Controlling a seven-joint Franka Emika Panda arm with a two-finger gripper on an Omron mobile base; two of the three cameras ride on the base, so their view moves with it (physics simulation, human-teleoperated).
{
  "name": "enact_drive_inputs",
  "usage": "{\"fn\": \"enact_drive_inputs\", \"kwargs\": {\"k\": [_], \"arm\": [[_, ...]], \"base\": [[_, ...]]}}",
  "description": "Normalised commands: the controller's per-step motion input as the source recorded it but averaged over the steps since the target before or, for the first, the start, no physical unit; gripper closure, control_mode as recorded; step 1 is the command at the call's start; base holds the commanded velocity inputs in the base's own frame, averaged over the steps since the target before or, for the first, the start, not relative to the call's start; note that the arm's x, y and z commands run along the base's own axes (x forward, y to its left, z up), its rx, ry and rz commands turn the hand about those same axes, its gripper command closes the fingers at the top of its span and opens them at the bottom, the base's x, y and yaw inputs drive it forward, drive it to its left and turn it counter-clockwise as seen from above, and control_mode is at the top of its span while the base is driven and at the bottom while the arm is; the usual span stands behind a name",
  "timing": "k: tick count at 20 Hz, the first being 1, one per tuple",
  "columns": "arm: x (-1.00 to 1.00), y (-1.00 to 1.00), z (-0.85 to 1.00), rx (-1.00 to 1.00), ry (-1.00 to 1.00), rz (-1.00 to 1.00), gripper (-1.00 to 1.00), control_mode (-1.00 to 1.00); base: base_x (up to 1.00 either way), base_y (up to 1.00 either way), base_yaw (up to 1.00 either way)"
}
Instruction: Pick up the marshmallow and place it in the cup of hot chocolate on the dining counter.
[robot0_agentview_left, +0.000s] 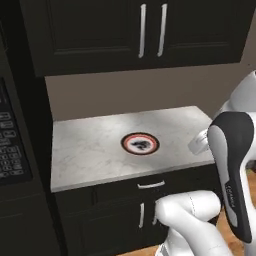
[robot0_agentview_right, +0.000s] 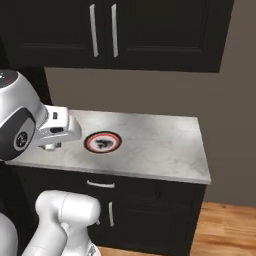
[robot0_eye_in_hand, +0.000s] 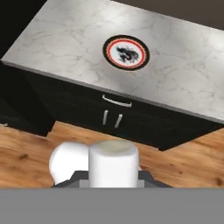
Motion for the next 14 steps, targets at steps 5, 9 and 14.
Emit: {"fn": "enact_drive_inputs", "kwargs": {"k": [5,9,14], "arm": [[0.0,0.0,0.0,0.0,0.0,0.0,1.0,1.0],[0.0,0.0,0.0,0.0,0.0,0.0,1.0,1.0],[0.0,0.0,0.0,0.0,0.0,0.0,1.0,1.0]], "base": [[-0.29,-0.12,-0.78],[0.0,0.0,-1.0],[0.0,0.0,-1.0]]}}
